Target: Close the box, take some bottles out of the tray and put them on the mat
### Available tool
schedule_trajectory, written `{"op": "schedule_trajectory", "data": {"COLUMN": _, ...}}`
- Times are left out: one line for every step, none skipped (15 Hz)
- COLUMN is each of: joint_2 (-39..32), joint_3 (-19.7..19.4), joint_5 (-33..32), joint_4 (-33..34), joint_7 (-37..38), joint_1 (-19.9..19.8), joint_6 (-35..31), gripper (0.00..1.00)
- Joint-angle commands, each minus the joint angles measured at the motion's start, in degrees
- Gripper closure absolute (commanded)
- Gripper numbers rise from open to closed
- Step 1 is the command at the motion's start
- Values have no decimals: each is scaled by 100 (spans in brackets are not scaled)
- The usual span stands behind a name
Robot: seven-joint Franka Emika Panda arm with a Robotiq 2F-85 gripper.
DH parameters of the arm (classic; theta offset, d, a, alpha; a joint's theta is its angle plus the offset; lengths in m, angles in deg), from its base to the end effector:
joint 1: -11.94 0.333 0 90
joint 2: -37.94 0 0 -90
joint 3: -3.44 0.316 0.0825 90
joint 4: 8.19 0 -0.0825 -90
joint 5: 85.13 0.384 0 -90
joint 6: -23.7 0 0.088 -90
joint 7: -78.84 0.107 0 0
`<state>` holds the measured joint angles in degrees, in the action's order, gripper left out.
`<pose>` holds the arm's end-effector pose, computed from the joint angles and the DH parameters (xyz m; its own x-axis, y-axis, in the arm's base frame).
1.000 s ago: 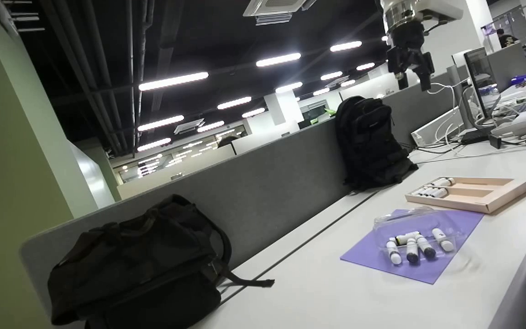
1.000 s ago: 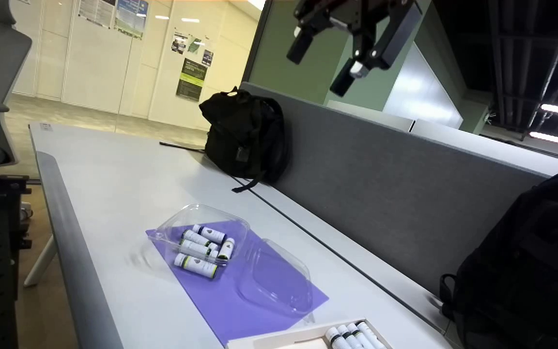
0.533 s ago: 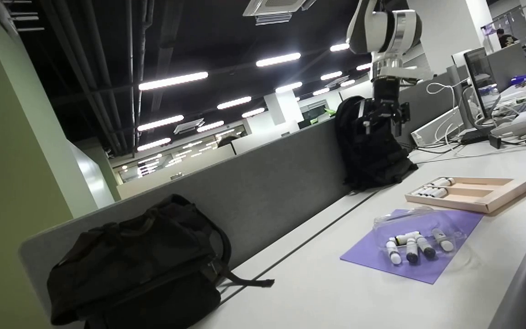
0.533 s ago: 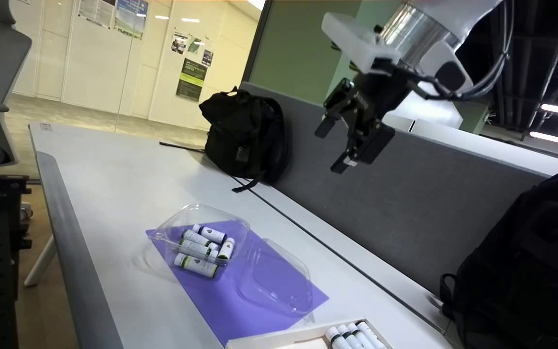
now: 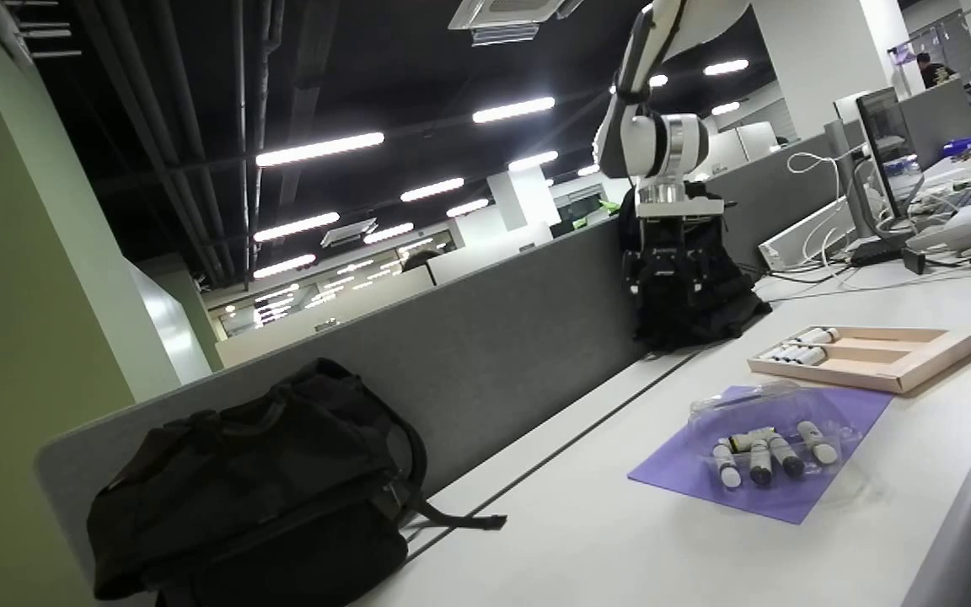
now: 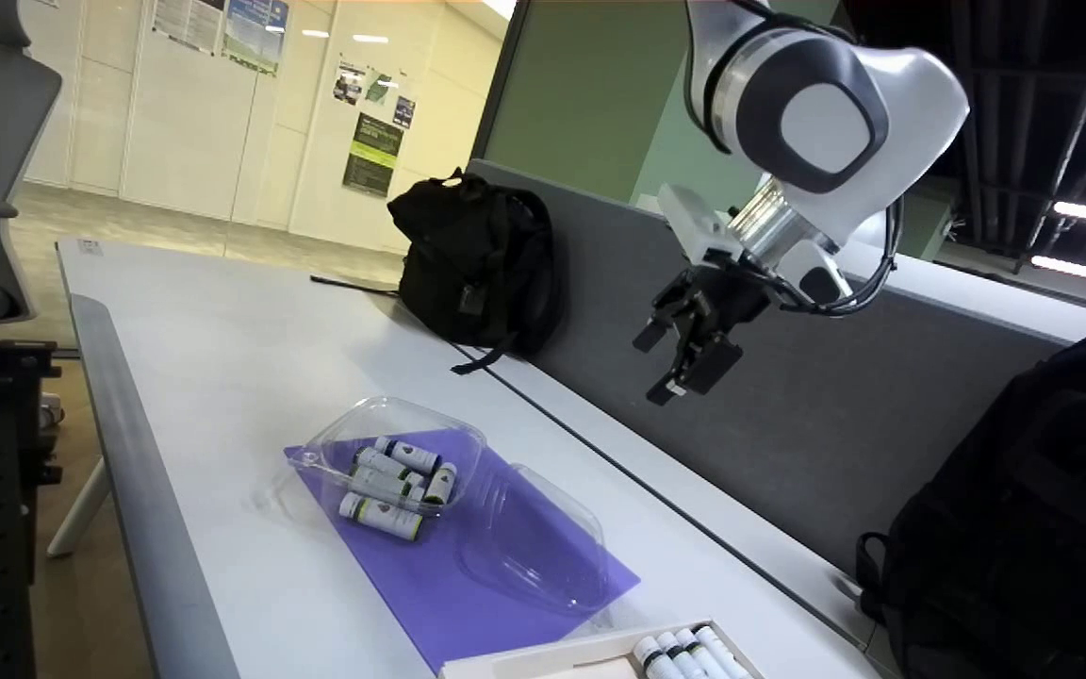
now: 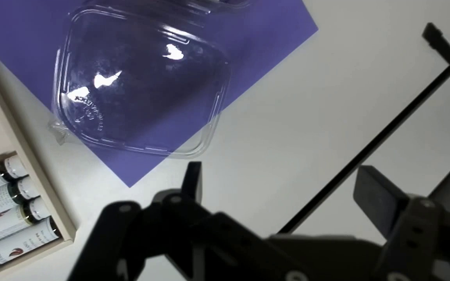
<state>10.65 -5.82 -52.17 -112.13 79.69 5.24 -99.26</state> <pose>0.6210 -0.1467 0.2734 0.8129 -0.5514 -0.1875 -0.5801 -0.7378 -0.3453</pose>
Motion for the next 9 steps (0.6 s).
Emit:
{"op": "schedule_trajectory", "data": {"joint_2": -951, "joint_3": 164, "joint_5": -697, "joint_4": 1429, "joint_7": 1035, "joint_1": -145, "joint_6": 915, "gripper": 0}}
{"op": "schedule_trajectory", "data": {"joint_2": -1145, "joint_3": 232, "joint_5": -781, "joint_4": 1735, "joint_7": 1092, "joint_1": -187, "joint_6": 1207, "gripper": 0}}
{"op": "schedule_trajectory", "data": {"joint_2": -1302, "joint_3": 309, "joint_5": -825, "joint_4": 2033, "joint_7": 1025, "joint_1": -250, "joint_6": 1502, "gripper": 0}}
{"op": "schedule_trajectory", "data": {"joint_2": -885, "joint_3": 326, "joint_5": -731, "joint_4": 1234, "joint_7": 763, "joint_1": -220, "joint_6": 895, "gripper": 0}}
{"op": "schedule_trajectory", "data": {"joint_2": -1046, "joint_3": 362, "joint_5": -762, "joint_4": 1484, "joint_7": 779, "joint_1": -241, "joint_6": 1088, "gripper": 0}}
{"op": "schedule_trajectory", "data": {"joint_2": -1154, "joint_3": 379, "joint_5": -792, "joint_4": 1659, "joint_7": 794, "joint_1": -258, "joint_6": 1190, "gripper": 0}}
{"op": "schedule_trajectory", "data": {"joint_2": -1218, "joint_3": 385, "joint_5": -807, "joint_4": 1760, "joint_7": 800, "joint_1": -271, "joint_6": 1247, "gripper": 0}}
{"op": "schedule_trajectory", "data": {"joint_2": -1243, "joint_3": 386, "joint_5": -812, "joint_4": 1802, "joint_7": 801, "joint_1": -282, "joint_6": 1263, "gripper": 0}}
{"op": "schedule_trajectory", "data": {"joint_2": -1249, "joint_3": 385, "joint_5": -813, "joint_4": 1817, "joint_7": 801, "joint_1": -289, "joint_6": 1272, "gripper": 0}}
